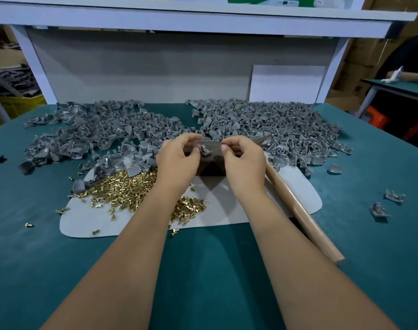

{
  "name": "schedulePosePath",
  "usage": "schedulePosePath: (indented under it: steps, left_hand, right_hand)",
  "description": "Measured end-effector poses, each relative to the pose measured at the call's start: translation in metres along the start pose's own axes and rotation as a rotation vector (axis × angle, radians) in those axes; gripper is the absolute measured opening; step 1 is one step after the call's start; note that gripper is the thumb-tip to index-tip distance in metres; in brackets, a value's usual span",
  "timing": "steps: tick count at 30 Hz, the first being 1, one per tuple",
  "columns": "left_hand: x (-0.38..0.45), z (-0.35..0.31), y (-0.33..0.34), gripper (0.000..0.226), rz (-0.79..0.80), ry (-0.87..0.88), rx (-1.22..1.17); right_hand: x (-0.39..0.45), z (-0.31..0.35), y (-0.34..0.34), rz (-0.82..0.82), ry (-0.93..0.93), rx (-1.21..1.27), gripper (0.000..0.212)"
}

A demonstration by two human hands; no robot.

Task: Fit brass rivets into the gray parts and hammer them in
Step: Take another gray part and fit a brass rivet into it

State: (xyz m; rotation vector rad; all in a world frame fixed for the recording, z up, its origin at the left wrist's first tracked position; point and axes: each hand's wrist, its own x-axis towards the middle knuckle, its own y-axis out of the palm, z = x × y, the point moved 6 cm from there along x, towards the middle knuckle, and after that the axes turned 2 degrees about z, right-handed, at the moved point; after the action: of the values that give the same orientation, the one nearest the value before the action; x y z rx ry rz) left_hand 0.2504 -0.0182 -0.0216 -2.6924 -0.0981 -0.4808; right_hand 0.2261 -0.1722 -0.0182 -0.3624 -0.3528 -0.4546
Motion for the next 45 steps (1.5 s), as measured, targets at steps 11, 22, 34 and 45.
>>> schedulePosePath:
  steps: [11, 22, 34, 45]
  left_hand:
    - [0.004, 0.005, 0.003, 0.033, 0.024, 0.017, 0.02]
    - [0.008, 0.011, 0.003, 0.013, 0.012, 0.016, 0.001]
    - [0.005, 0.006, 0.008, 0.011, 0.058, 0.066, 0.006]
    - [0.006, 0.007, 0.009, 0.012, 0.075, 0.096, 0.042]
  right_hand:
    - [0.0, -0.002, 0.007, 0.053, 0.005, 0.028, 0.018]
    - [0.002, -0.002, 0.008, 0.085, -0.015, -0.002, 0.015]
    - [0.004, 0.001, 0.012, 0.111, -0.045, -0.15, 0.01]
    - [0.005, 0.008, 0.014, 0.137, -0.089, -0.268, 0.01]
